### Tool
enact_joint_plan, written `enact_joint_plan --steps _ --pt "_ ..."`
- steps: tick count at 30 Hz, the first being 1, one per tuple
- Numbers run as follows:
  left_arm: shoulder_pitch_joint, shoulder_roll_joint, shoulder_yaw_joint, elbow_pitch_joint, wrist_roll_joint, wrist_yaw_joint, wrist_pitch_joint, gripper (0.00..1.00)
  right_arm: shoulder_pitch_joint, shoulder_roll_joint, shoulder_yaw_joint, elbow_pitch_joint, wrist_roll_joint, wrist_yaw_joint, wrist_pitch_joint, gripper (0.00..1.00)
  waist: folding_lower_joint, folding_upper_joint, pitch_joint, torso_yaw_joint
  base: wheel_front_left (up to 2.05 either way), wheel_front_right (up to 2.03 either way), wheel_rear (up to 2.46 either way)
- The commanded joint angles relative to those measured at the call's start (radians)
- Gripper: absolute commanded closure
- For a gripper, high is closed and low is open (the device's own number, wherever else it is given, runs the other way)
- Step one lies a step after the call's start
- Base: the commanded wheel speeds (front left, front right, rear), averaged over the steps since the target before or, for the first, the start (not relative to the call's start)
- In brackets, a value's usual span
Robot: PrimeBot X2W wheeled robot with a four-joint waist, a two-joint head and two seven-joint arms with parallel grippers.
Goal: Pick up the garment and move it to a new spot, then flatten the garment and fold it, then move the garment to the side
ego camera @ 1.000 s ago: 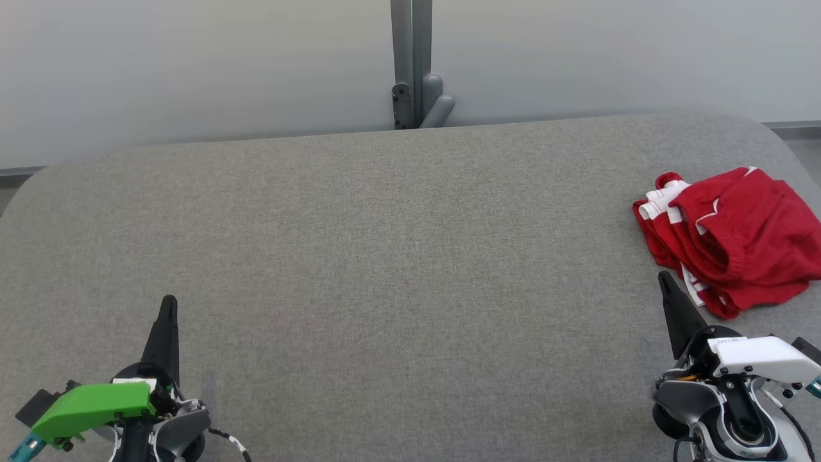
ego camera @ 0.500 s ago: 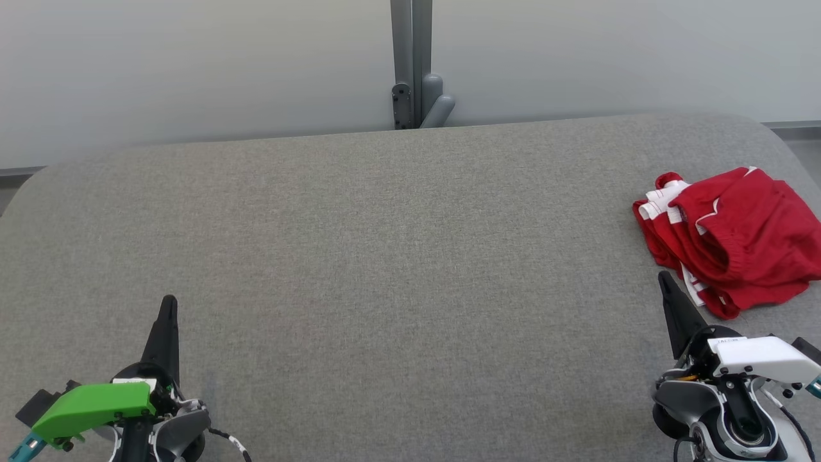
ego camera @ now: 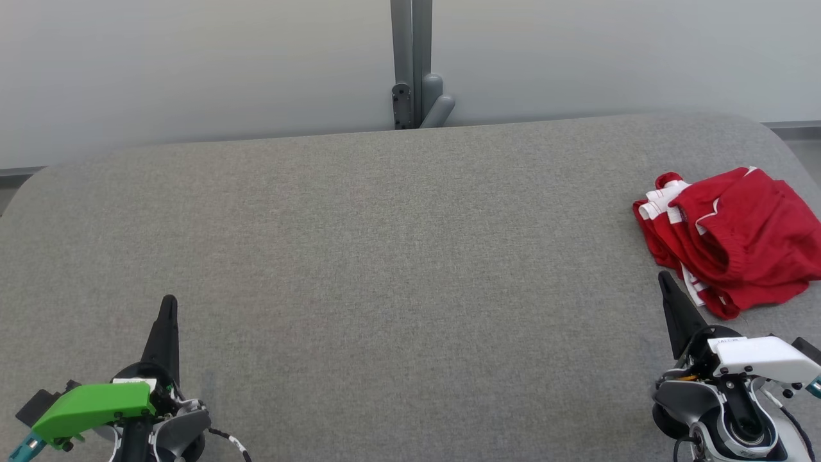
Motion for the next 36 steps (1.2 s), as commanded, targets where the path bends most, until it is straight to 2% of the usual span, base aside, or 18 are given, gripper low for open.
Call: enact_joint_plan --steps 1,36 --pt "-0.011 0.006 0.0 -0.005 -0.003 -0.005 0.005 1.0 0.013 -0.005 -0.001 -0.005 0.006 0.0 0.001 1.0 0.0 0.0 0.0 0.0 0.0 0.0 0.0" --pt "-0.011 0.006 0.0 -0.005 -0.003 -0.005 0.004 1.0 0.013 -0.005 -0.001 -0.005 0.006 0.0 0.001 1.0 0.0 0.0 0.0 0.0 0.0 0.0 0.0"
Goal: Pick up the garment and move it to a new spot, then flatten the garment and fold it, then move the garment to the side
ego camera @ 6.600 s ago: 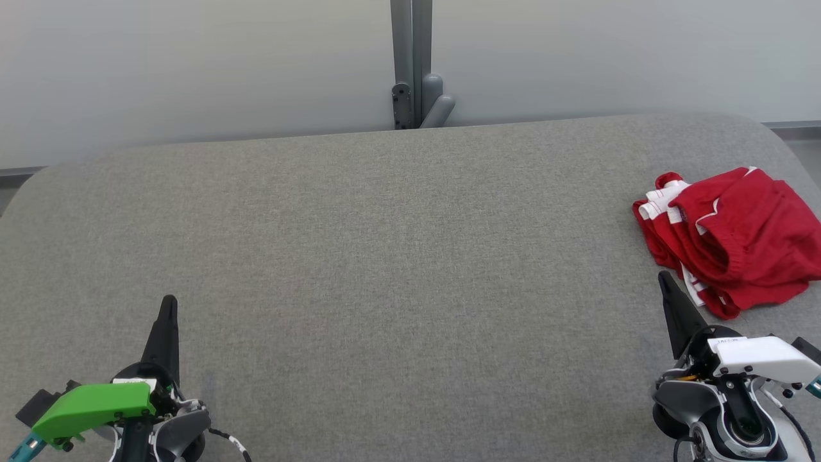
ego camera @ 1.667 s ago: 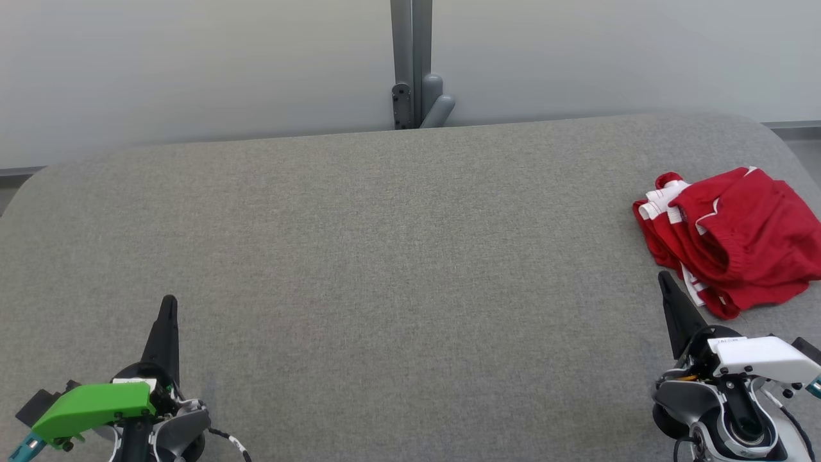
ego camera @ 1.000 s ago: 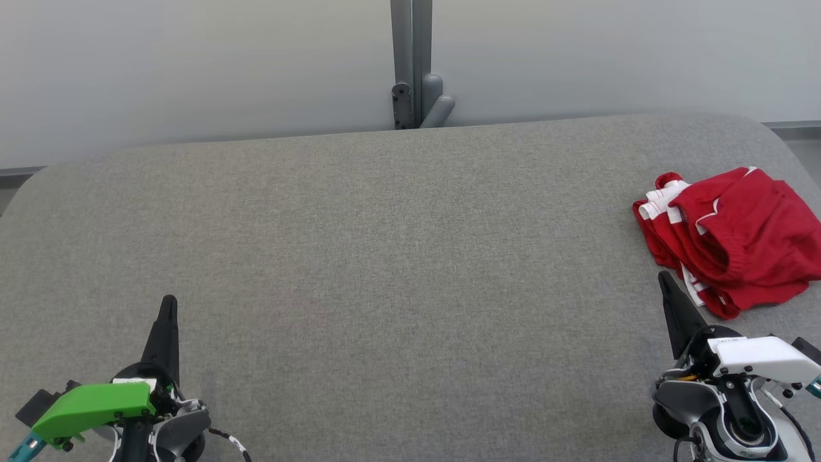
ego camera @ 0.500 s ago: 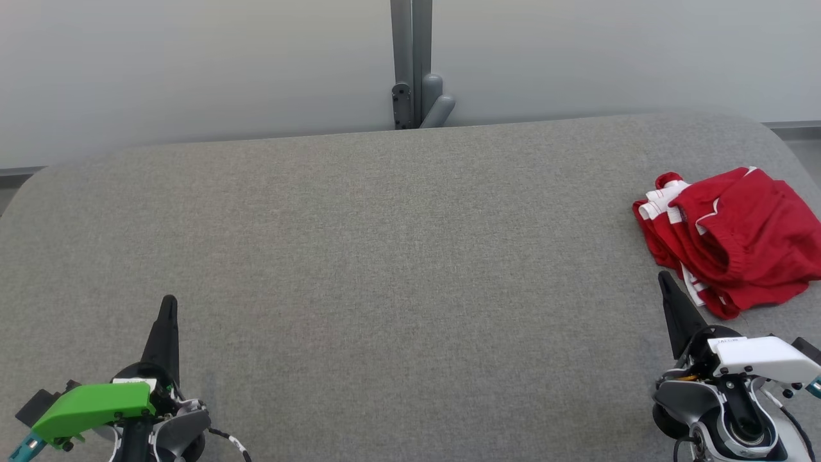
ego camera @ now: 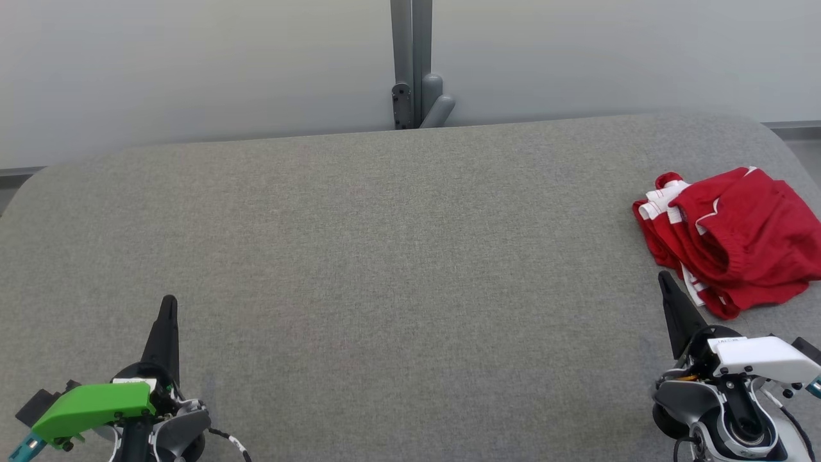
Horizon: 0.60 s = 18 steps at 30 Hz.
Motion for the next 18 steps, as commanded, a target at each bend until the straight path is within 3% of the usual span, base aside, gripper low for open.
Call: enact_joint_plan --steps 1,18 --pt "-0.011 0.006 0.0 -0.005 -0.003 -0.005 0.004 1.0 0.013 -0.005 -0.001 -0.005 0.007 0.0 0.001 1.0 0.0 0.0 0.0 0.0 0.0 0.0 0.0" --pt "-0.011 0.006 0.0 -0.005 -0.003 -0.005 0.004 1.0 0.013 -0.005 -0.001 -0.005 0.007 0.0 0.001 1.0 0.0 0.0 0.0 0.0 0.0 0.0 0.0"
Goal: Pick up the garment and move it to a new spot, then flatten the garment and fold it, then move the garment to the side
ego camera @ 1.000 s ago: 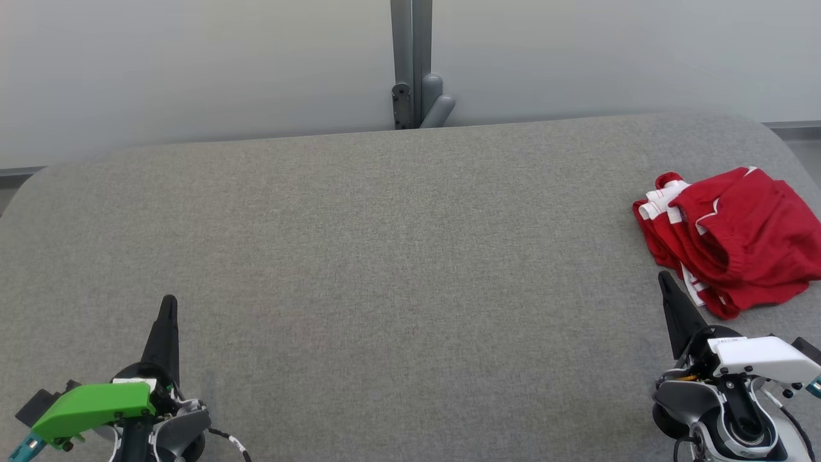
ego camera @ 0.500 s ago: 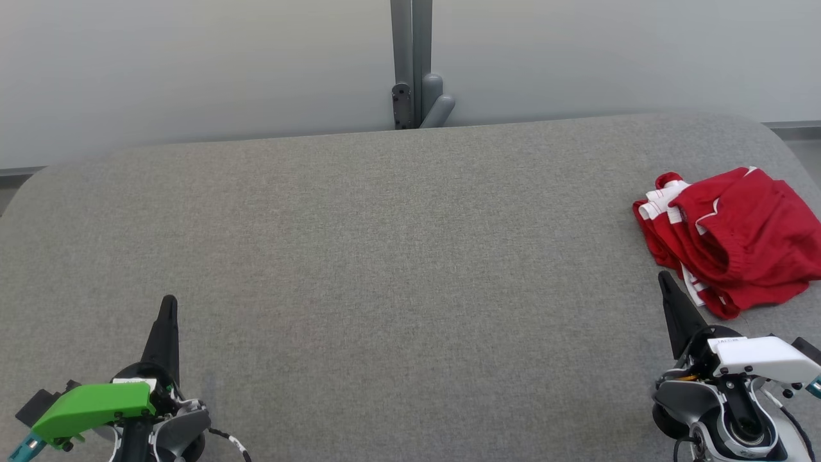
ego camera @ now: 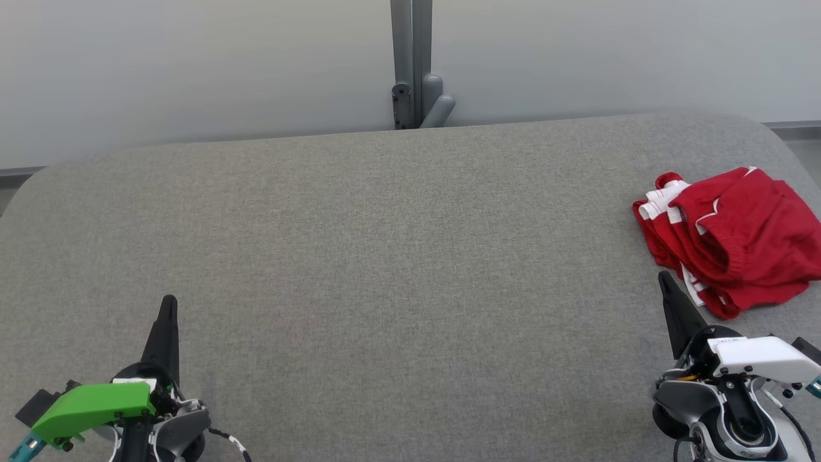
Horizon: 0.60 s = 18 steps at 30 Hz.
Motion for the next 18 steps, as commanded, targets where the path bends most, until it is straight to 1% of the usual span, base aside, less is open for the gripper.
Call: enact_joint_plan --steps 1,18 --pt "-0.011 0.006 0.0 -0.005 -0.003 -0.005 0.004 1.0 0.013 -0.005 -0.001 -0.005 0.007 0.0 0.001 1.0 0.0 0.0 0.0 0.0 0.0 0.0 0.0" --pt "-0.011 0.006 0.0 -0.005 -0.003 -0.005 0.004 1.0 0.013 -0.005 -0.001 -0.005 0.007 0.0 0.001 1.0 0.0 0.0 0.0 0.0 0.0 0.0 0.0"
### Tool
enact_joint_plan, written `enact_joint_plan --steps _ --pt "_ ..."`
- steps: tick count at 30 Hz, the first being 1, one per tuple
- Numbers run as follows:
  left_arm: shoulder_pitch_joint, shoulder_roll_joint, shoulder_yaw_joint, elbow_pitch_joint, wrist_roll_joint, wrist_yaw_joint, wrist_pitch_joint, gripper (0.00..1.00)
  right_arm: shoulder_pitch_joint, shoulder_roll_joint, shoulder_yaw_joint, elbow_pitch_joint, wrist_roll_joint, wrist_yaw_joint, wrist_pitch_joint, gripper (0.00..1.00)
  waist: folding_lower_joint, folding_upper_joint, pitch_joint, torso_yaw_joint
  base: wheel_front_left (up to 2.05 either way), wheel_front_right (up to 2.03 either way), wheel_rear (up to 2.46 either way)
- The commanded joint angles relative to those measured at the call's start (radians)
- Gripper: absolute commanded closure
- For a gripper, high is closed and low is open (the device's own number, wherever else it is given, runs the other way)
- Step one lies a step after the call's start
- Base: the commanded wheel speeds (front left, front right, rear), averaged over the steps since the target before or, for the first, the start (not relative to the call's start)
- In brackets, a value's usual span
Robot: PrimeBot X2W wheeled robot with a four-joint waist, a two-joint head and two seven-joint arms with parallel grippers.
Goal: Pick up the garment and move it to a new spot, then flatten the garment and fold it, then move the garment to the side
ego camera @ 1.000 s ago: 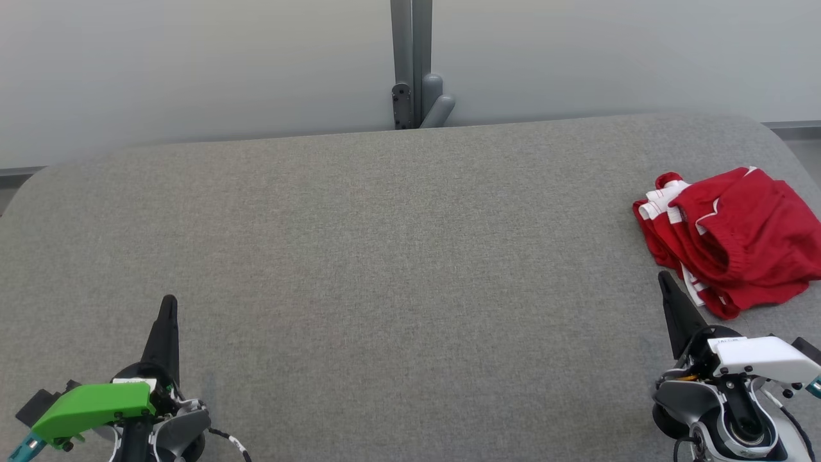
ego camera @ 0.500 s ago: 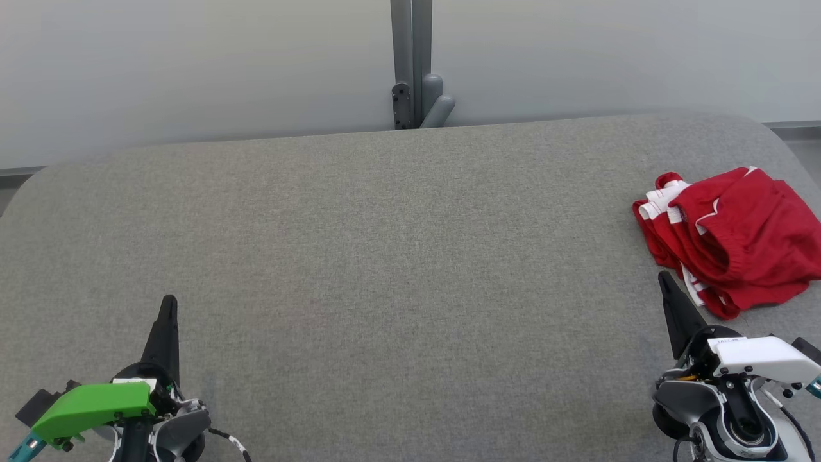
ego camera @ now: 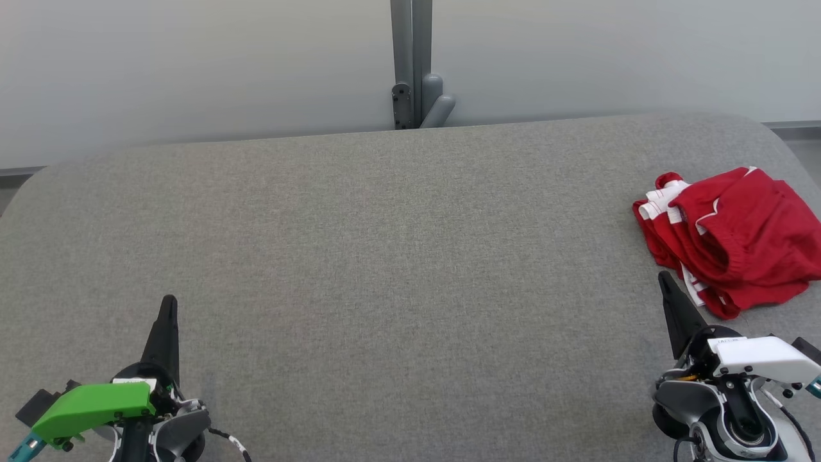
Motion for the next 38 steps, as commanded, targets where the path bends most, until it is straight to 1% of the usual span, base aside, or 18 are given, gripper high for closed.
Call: enact_joint_plan --steps 1,38 --pt "-0.011 0.006 0.0 -0.005 -0.003 -0.005 0.004 1.0 0.013 -0.005 -0.001 -0.005 0.007 0.0 0.001 1.0 0.0 0.0 0.0 0.0 0.0 0.0 0.0" --pt "-0.011 0.006 0.0 -0.005 -0.003 -0.005 0.004 1.0 0.013 -0.005 0.0 -0.005 0.007 0.0 0.001 1.0 0.0 0.0 0.0 0.0 0.0 0.0 0.0"
